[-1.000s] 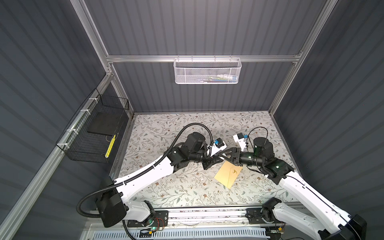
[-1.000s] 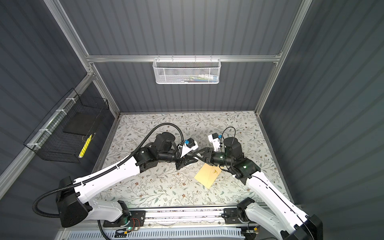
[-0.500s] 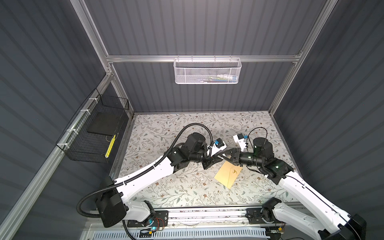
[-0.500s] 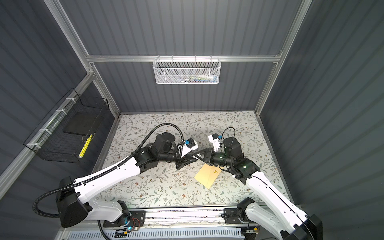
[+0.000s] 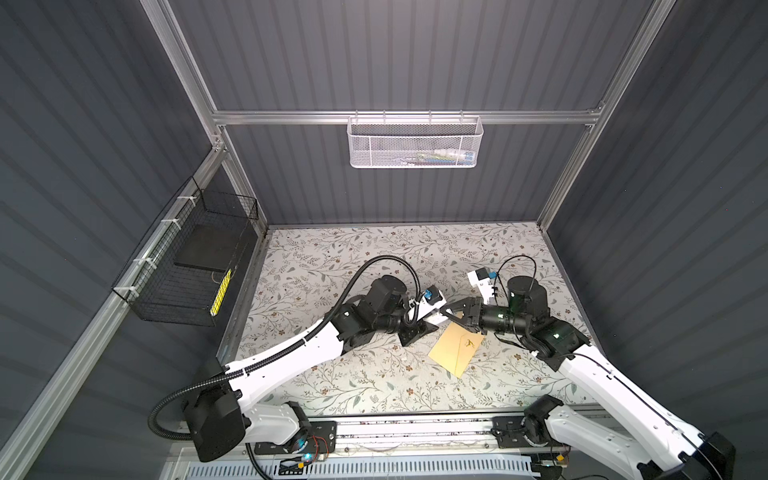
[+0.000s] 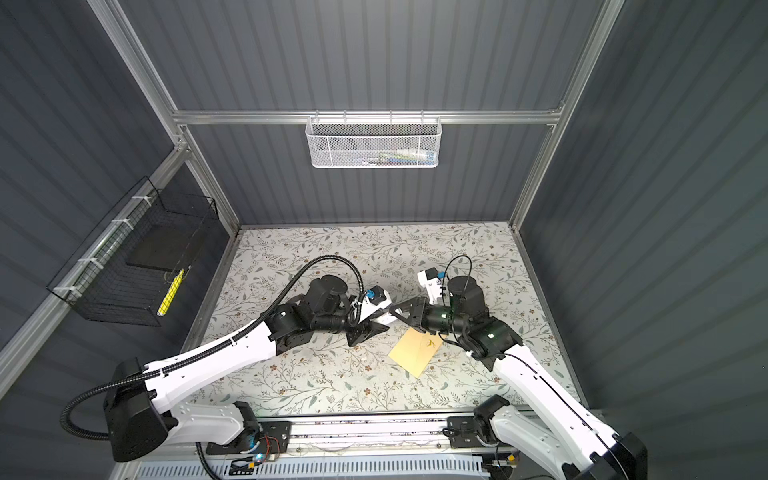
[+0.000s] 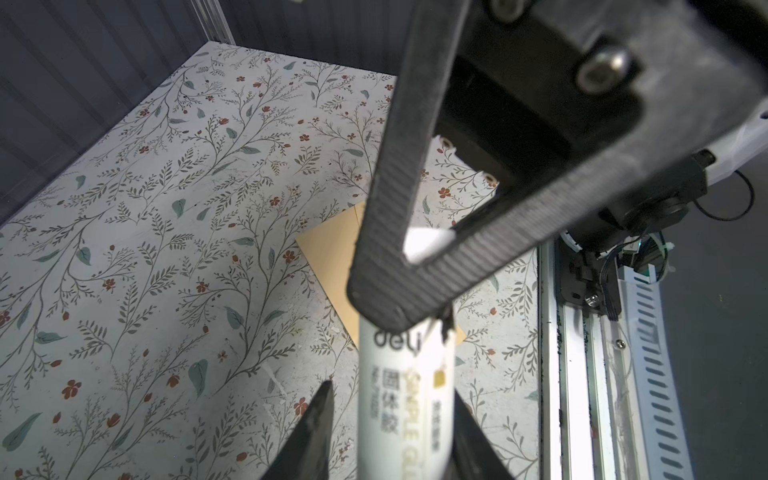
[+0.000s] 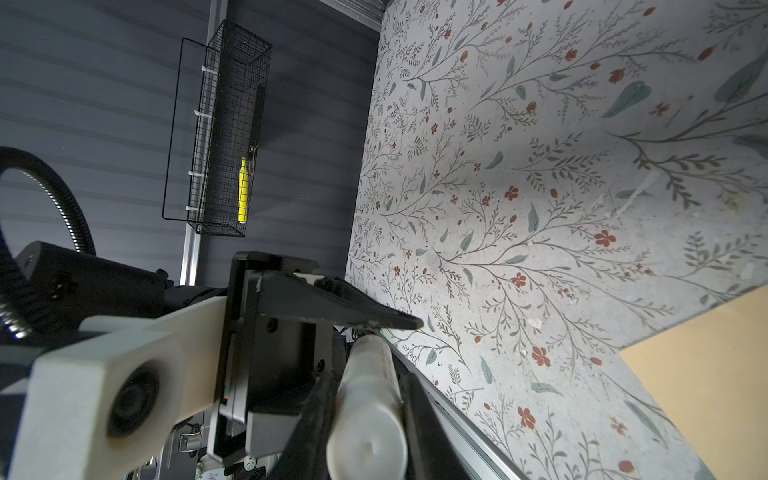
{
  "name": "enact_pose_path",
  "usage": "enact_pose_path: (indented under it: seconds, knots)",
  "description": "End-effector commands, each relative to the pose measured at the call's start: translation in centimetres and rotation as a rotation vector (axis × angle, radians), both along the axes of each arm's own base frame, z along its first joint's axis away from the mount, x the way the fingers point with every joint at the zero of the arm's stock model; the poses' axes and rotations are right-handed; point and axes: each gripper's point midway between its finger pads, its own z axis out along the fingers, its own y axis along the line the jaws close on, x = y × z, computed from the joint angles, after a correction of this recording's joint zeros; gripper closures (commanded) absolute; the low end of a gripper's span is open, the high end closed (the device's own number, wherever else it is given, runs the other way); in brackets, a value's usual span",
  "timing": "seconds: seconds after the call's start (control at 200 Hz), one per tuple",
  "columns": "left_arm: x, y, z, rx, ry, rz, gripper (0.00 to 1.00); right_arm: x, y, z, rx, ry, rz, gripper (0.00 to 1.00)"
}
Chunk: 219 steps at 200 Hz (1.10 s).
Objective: Place the letter into the envelope and seal it
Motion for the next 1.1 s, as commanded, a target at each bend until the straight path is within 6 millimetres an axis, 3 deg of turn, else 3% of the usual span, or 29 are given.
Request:
enact_pose_path:
  seconds: [0.0, 0.2, 0.305, 0.445, 0.5, 0.55, 0.735, 0.875, 1.091]
  knots:
    - [-0.4, 0.1, 0.6, -0.013, -0.014, -0.018, 0.66, -0.2, -0.1, 0.5, 0.009, -0.011, 0.005, 0.91]
    - [-0.7, -0.1, 0.6, -0.015, -0.007, -0.041, 0.81, -0.3, -0.1, 0.4, 0.014, -0.008, 0.004, 0.9]
    - [-0.8, 0.0, 0.8, -0.019, -0.01, -0.042, 0.89, -0.3, -0.3, 0.1, 0.006, 0.001, -0.008, 0.83]
    - [-1.6, -0.1, 0.7, -0.029, 0.017, -0.075, 0.94, -0.4, -0.5, 0.0, 0.003, -0.001, -0.014, 0.53]
    - [-1.8, 0.0, 0.6, -0.028, 0.022, -0.077, 0.94, -0.5, -0.8, -0.1, -0.011, -0.003, -0.017, 0.3]
    - [-2.0, 0.2, 0.5, -0.025, 0.027, -0.079, 0.95, -0.7, -1.3, -0.2, -0.051, -0.012, -0.03, 0.19]
    - [-2.7, 1.1, -0.3, -0.011, 0.044, -0.077, 0.95, -1.5, -6.0, -0.7, -0.23, -0.065, -0.178, 0.01]
    - [-3.3, 1.9, -1.2, 0.013, 0.049, -0.081, 0.95, -1.7, -12.3, -3.2, -0.483, 0.026, -0.38, 0.01]
    - [-3.8, 2.4, -1.3, 0.02, 0.043, -0.101, 0.95, -0.3, -16.8, -6.7, -0.759, 0.17, -0.47, 0.06]
